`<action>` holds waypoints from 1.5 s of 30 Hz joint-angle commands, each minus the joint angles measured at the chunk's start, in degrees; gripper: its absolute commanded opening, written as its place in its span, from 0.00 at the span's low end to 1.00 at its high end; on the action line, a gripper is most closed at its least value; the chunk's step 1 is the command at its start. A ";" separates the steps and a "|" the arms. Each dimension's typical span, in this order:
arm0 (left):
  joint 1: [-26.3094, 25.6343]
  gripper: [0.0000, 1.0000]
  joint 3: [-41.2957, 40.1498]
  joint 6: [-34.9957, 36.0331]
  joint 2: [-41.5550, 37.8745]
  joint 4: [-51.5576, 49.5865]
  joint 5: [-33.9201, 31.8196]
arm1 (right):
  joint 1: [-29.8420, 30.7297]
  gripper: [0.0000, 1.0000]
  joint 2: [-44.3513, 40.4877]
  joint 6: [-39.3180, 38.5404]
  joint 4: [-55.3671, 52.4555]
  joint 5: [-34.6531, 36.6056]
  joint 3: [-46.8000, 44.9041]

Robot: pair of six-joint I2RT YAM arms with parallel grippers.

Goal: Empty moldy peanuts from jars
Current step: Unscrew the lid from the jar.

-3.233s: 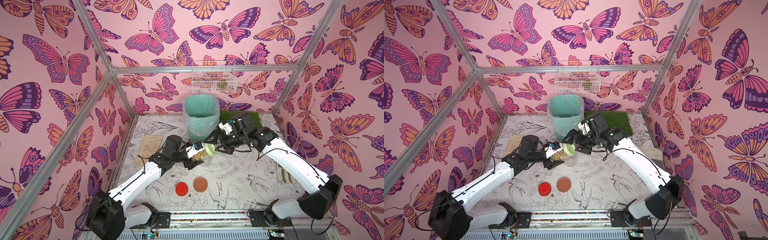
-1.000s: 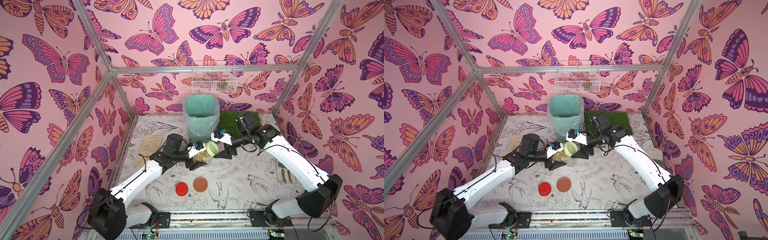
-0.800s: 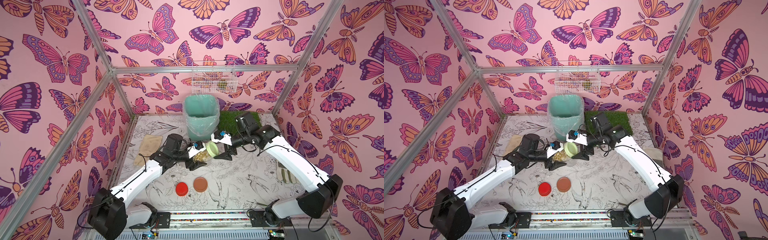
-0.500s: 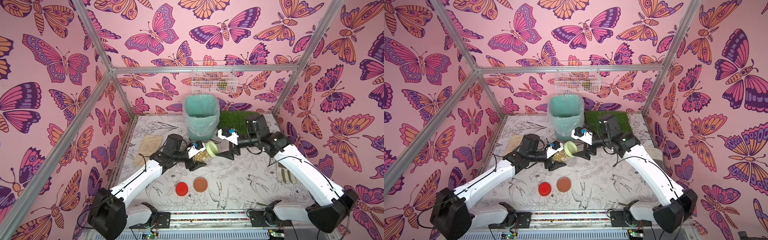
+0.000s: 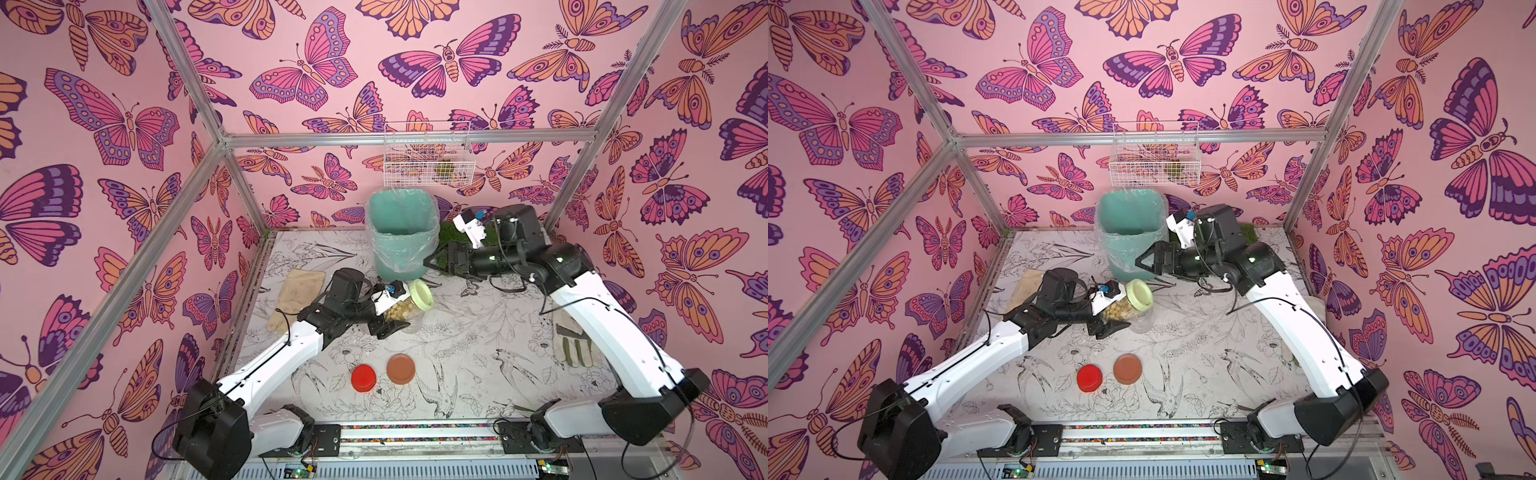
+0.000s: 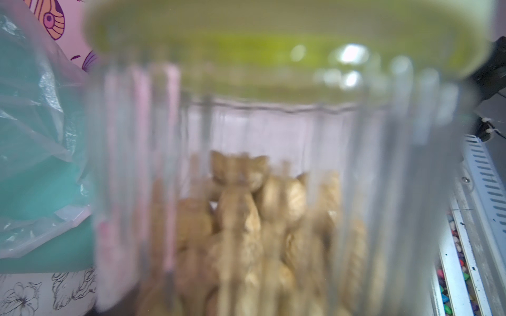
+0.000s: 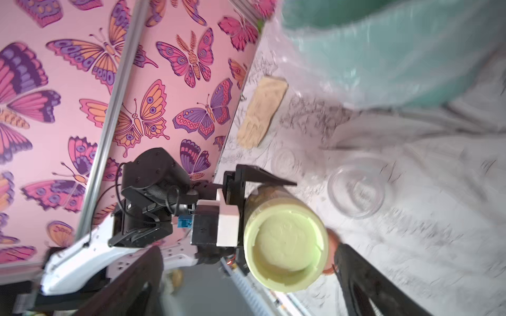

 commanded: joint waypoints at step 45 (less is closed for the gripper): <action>0.29 0.00 1.48 1.33 0.26 4.69 0.31 | 4.66 0.99 0.83 28.57 8.00 0.32 -12.97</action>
